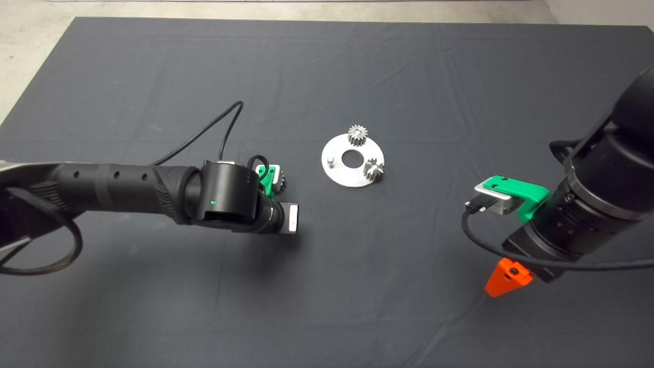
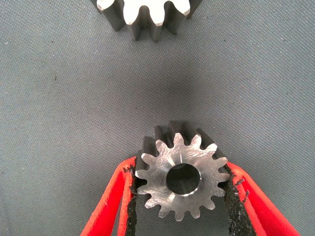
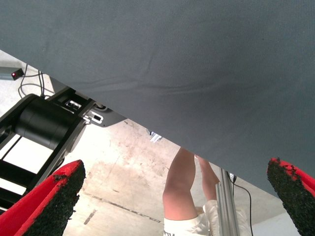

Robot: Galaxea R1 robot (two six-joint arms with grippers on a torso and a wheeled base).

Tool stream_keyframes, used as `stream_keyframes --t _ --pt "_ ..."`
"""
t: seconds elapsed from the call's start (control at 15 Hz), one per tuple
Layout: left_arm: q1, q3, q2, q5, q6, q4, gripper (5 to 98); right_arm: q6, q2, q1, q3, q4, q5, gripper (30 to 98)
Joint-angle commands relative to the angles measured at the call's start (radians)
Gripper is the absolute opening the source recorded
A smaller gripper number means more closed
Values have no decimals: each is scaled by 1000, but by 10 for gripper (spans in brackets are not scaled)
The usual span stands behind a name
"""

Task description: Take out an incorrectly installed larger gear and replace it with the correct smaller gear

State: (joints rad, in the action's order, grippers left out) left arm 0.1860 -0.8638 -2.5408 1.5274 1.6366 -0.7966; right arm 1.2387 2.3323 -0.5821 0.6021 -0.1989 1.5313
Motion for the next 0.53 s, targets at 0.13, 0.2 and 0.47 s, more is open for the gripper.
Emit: stream_keyframes --t 0.13,0.2,0.47 --pt "10 30 -8 56 -29 -12 356 1 -1 -25 -7 -10 105 977" --pt "21 36 -3 56 -31 -12 355 1 -1 -25 -7 -10 105 977" --pt "205 14 -61 54 -29 107 353 1 2 -25 -7 -10 105 977"
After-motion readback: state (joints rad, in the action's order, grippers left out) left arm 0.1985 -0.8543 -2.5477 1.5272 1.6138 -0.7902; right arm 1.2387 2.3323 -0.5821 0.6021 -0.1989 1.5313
